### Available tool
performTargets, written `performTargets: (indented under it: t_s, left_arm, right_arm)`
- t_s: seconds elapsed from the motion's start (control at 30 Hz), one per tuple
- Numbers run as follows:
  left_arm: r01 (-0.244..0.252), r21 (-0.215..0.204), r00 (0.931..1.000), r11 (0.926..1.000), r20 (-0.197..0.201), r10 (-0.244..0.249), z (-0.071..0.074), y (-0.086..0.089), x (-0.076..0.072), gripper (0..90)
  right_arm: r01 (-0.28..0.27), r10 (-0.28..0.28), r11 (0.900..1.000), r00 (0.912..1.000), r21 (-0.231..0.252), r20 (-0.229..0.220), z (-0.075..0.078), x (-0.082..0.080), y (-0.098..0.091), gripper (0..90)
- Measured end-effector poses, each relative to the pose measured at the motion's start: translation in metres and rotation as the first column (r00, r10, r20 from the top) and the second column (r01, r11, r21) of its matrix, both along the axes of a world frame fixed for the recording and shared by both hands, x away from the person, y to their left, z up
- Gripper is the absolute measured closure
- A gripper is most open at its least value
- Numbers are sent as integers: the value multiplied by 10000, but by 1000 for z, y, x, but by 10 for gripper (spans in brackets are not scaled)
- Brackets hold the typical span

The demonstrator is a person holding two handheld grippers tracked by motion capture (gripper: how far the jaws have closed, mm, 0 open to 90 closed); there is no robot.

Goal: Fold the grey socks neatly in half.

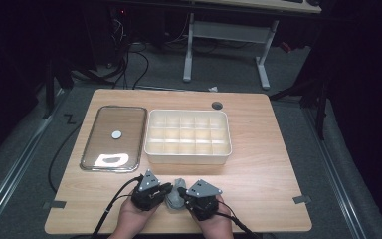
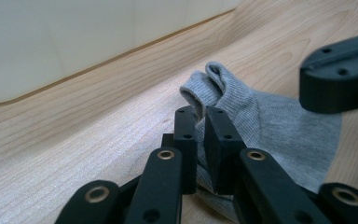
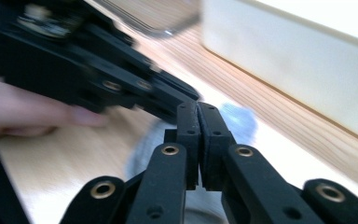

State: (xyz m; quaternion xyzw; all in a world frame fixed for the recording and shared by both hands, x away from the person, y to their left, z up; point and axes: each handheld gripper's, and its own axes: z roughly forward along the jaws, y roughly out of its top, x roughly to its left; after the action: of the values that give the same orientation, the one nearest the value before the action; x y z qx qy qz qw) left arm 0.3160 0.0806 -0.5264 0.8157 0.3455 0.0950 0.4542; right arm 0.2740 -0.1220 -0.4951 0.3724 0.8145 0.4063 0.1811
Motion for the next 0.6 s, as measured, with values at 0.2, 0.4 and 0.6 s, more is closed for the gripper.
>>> performTargets:
  t_s: [0.2,0.4,0.6]
  left_arm:
    - [68,-13,9999,10000,140,-68,4,0,-4,818]
    - [516,-357,9965,9980,683,-491,19,-7,-25,793]
    - [500,711,9982,9962,282,-521,1,-11,-26,798]
  right_arm:
    - [2,-22,9997,9970,-263,-774,-32,-3,-1,900]
    - [70,-78,9999,9971,-106,-763,-33,-4,-1,900]
    - [35,-40,10000,9973,-68,-731,-34,-3,-2,900]
